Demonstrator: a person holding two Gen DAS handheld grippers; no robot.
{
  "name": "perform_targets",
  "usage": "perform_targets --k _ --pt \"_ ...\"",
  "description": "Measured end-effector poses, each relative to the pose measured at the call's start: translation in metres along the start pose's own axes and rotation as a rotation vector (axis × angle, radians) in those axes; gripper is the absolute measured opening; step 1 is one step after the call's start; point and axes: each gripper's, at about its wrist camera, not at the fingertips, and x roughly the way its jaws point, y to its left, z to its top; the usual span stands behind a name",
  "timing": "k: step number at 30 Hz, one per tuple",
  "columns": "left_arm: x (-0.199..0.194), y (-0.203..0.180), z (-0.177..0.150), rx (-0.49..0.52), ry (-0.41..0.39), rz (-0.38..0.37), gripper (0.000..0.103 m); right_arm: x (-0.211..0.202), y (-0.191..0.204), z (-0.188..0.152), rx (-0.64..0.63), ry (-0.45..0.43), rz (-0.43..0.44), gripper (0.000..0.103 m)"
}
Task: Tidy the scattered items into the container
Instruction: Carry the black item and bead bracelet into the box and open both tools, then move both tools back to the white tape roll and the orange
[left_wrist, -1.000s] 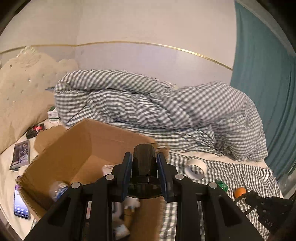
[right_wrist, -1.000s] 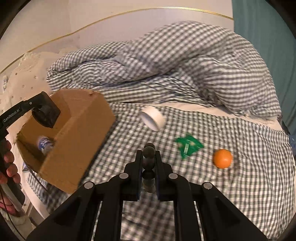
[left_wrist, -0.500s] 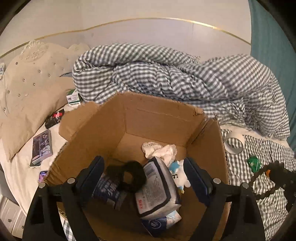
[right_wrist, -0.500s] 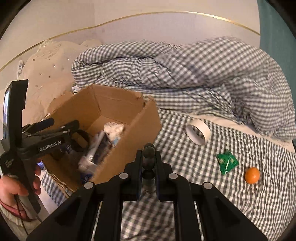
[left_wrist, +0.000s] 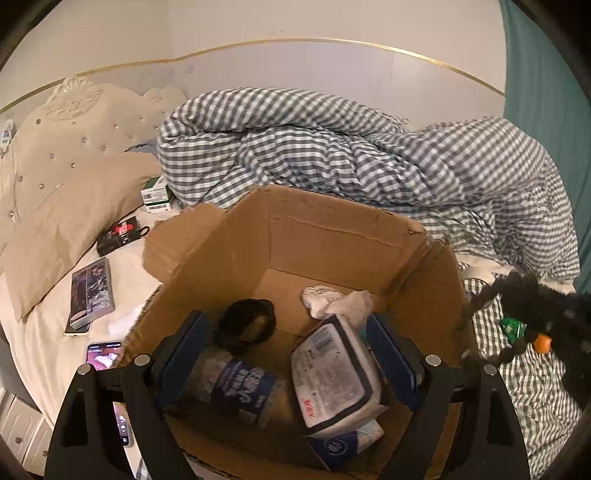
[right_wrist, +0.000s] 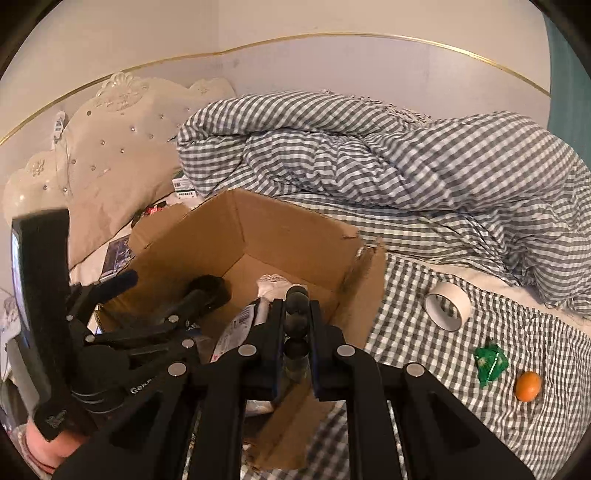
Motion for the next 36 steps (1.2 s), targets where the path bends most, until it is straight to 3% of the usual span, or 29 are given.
perform_targets --k 2,3,4,14,26,31,36 --pt "0.0 0.006 0.0 -0.007 -0.007 0.016 0.09 0.003 0.008 -0.003 -0.02 -0.011 -0.055 0.034" --pt "0.0 0.008 0.0 -0.011 -0.007 0.022 0.09 0.003 0.01 -0.004 -0.021 -0.015 -0.061 0.05" --pt "0.001 0.01 0.0 -0.016 -0.007 0.024 0.09 0.002 0.01 -0.004 -0.015 -0.025 -0.064 0.055" --pt "-0.011 -0.007 0.004 -0.027 -0.028 -0.001 0.09 -0.013 -0.02 -0.013 0.045 -0.034 -0.064 0.055" --pt "-0.044 -0.133 -0.004 0.129 -0.083 -0.098 0.091 -0.062 -0.14 -0.061 0.181 -0.022 -0.203 0.055" --pt "-0.083 -0.184 -0.015 0.171 -0.115 -0.163 0.091 -0.107 -0.179 -0.085 0.228 -0.025 -0.242 0.055" --pt "-0.127 -0.217 -0.022 0.176 -0.083 -0.238 0.091 -0.173 -0.201 -0.11 0.251 -0.047 -0.295 0.055"
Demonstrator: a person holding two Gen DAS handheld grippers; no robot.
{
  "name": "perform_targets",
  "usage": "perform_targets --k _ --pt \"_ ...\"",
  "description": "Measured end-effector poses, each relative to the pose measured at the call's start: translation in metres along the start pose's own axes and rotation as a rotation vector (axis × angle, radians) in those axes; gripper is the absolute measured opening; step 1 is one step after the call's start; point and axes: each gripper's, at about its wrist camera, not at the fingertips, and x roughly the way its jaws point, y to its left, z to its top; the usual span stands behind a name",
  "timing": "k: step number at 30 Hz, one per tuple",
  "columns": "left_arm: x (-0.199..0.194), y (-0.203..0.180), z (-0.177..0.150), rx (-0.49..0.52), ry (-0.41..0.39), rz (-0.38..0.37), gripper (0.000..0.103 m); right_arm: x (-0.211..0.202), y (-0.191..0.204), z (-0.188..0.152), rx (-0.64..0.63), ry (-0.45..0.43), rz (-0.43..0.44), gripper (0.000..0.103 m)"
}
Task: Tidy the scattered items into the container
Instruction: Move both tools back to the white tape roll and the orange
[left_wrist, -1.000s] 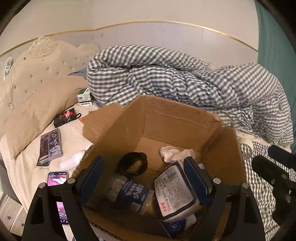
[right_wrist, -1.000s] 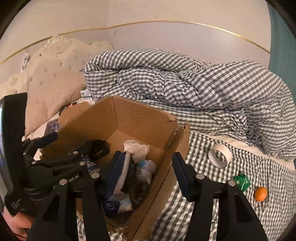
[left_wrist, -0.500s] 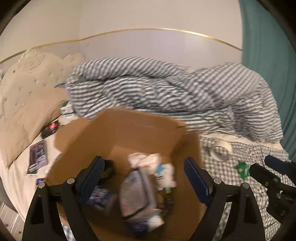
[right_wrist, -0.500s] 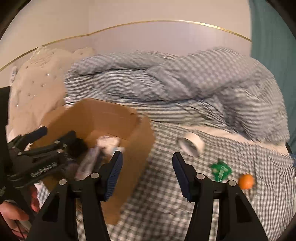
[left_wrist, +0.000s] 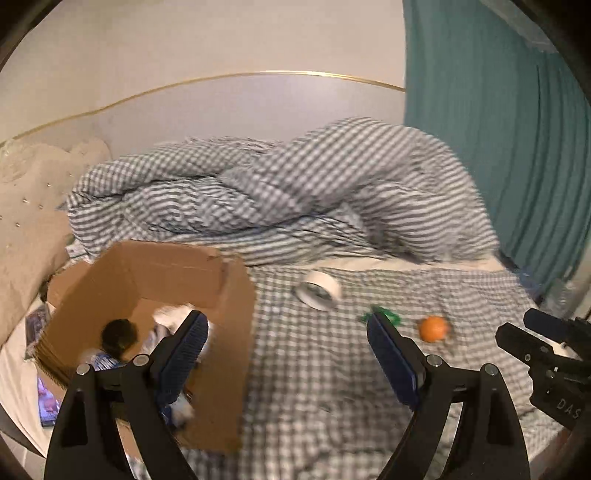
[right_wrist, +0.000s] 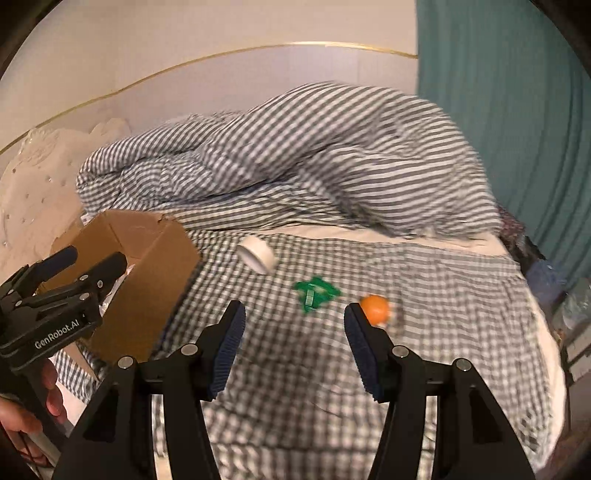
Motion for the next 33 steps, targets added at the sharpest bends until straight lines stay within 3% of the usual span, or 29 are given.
perform_targets --k 8,13,17,25,29,33 --pt "-0.02 -0.033 -0.004 -0.096 0.046 -0.011 0.096 -0.064 -0.069 -0.042 0.036 -0.015 -0.038 0.056" --pt "0.006 -0.058 -0.013 -0.077 0.103 0.017 0.096 -0.08 -0.104 -0.068 0.072 0.0 -0.044 0.056" --pt "0.024 -0.067 -0.024 -0.035 0.105 0.032 0.096 -0.082 -0.12 -0.082 0.097 -0.001 -0.025 0.056" --pt "0.092 -0.065 -0.037 0.029 0.108 0.023 0.096 -0.034 -0.127 -0.084 0.14 0.018 -0.02 0.056" --pt "0.14 -0.067 -0.04 0.083 0.095 0.068 0.096 0.018 -0.129 -0.075 0.165 0.048 -0.016 0.056" --pt "0.188 -0.068 -0.034 0.067 0.112 0.091 0.096 0.068 -0.138 -0.064 0.211 0.1 0.016 0.056"
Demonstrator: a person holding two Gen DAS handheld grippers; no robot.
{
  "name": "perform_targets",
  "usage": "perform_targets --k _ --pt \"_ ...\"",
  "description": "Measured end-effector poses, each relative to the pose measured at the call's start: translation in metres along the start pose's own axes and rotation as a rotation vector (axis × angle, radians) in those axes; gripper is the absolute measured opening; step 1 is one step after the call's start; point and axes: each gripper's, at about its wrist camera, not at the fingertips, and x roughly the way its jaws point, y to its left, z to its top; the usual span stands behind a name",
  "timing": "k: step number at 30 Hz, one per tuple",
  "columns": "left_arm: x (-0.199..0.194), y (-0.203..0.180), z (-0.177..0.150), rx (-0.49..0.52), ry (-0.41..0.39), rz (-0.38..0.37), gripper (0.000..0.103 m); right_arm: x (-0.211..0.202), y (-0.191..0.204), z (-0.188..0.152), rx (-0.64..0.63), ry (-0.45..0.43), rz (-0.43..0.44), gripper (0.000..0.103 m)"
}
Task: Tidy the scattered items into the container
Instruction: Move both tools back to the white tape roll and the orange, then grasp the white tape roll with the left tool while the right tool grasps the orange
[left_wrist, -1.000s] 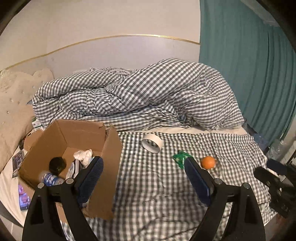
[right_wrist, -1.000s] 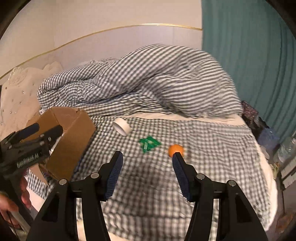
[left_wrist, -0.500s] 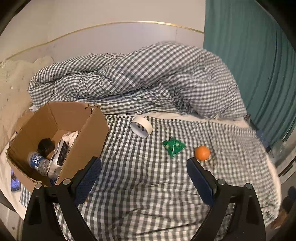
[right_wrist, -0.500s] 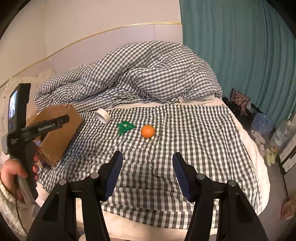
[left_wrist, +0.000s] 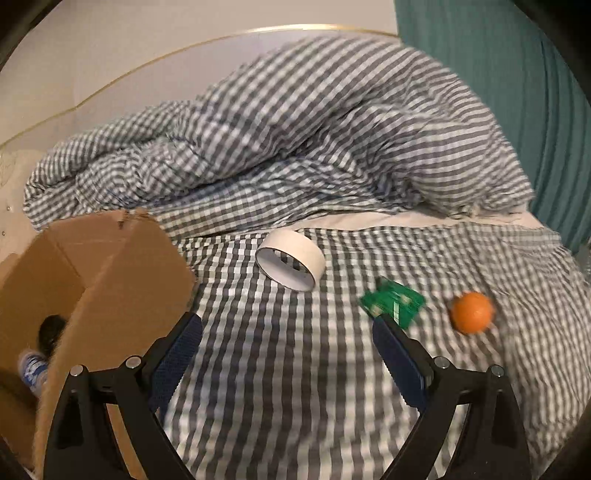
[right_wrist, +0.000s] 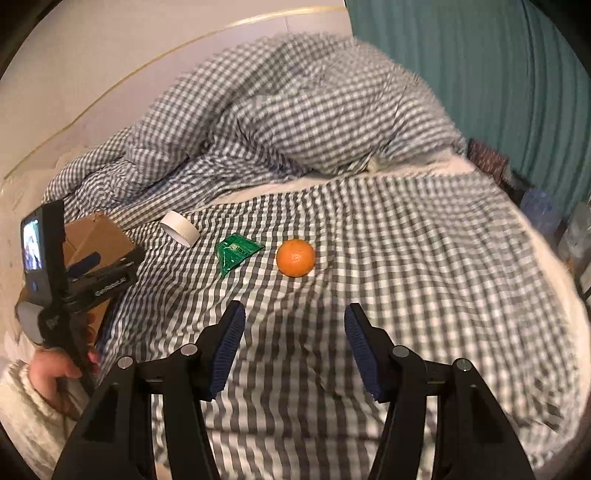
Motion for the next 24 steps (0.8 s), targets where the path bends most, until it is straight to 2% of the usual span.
perform_targets --k 7,13,16,17,18,19,21,24 --pt "0.059 0.003 0.024 -0.07 0.009 0.017 0.096 0.064 0.009 0.033 -0.05 0.066 -0.024 0.056" --pt "0.114 0.001 0.036 -0.058 0.094 0.029 0.096 0.103 0.017 0.049 -0.06 0.087 -0.014 0.056" --pt "0.138 0.001 0.038 -0.07 0.135 -0.02 0.094 0.118 0.02 0.055 -0.061 0.088 -0.012 0.056" --pt "0.145 0.001 0.037 -0.074 0.149 -0.047 0.083 0.121 0.021 0.056 -0.062 0.087 -0.015 0.056" --pt "0.15 0.002 0.036 -0.075 0.165 -0.08 0.046 0.126 0.023 0.058 -0.065 0.088 -0.016 0.056" --pt "0.153 0.004 0.034 -0.07 0.185 -0.114 0.014 0.132 0.023 0.059 -0.065 0.089 -0.018 0.056" --pt "0.146 0.005 0.028 -0.02 0.186 -0.103 0.007 0.143 0.023 0.062 -0.056 0.095 -0.018 0.056" --pt "0.111 0.001 0.026 0.083 0.069 -0.106 0.006 0.156 0.017 0.063 -0.037 0.107 -0.015 0.056"
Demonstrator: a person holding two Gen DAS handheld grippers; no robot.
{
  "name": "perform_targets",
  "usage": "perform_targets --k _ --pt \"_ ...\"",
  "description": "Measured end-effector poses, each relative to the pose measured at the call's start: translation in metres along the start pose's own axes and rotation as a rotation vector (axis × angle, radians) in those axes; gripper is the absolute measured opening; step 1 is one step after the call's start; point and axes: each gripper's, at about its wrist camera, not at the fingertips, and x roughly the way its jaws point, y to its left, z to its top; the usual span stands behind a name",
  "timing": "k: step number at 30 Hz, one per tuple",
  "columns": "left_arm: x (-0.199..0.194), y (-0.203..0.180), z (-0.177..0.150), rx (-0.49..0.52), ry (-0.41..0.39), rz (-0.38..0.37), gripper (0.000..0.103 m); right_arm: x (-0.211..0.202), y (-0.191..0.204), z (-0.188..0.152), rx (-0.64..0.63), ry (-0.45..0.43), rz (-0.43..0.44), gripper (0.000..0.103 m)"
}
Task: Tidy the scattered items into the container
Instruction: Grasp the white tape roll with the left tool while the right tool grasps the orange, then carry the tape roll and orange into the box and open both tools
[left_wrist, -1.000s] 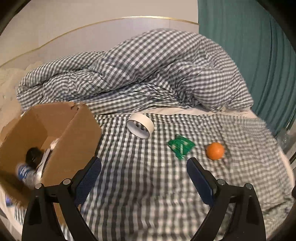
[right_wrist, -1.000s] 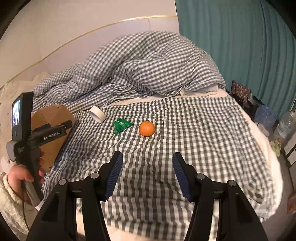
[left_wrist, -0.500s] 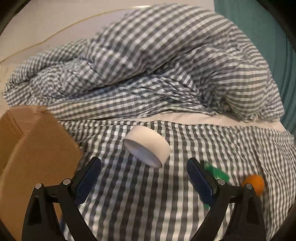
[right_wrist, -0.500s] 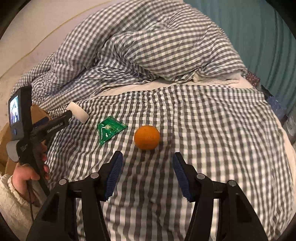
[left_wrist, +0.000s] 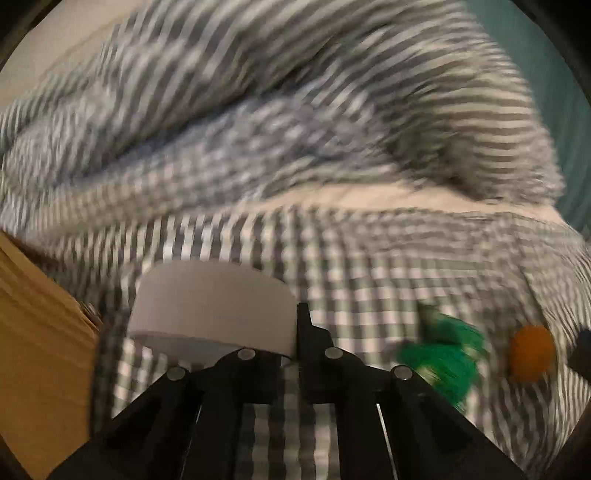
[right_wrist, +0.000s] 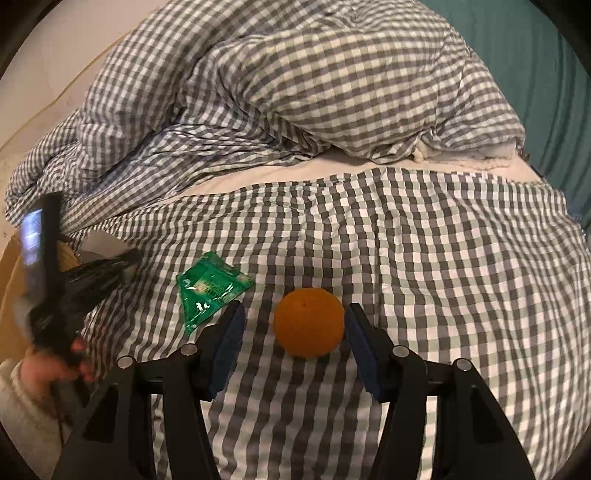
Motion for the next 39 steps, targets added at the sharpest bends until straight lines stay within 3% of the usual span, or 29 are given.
perform_targets --k 3,9,15,21,31,39 --pt "-0.024 -0.004 0.005 0.04 -0.055 0.015 0.006 0.01 -0.005 -0.001 0.0 0.022 -0.014 0.056" --pt "-0.052 -0.012 0.008 0.044 -0.082 -0.018 0.006 0.031 -0.009 -0.003 0.006 0.061 -0.028 0.056" --pt "-0.054 -0.012 -0.002 0.024 -0.017 -0.053 0.006 0.053 -0.001 -0.002 -0.033 0.08 -0.054 0.055" --pt "-0.067 -0.012 -0.019 0.038 0.012 -0.049 0.007 0.041 0.017 -0.006 -0.09 0.081 -0.125 0.054" --pt "-0.158 0.004 0.0 0.062 -0.107 -0.03 0.007 -0.057 0.05 -0.004 -0.127 -0.025 -0.082 0.054" --pt "-0.244 0.074 0.025 -0.024 -0.224 0.024 0.007 -0.15 0.126 0.013 -0.23 -0.136 0.008 0.054"
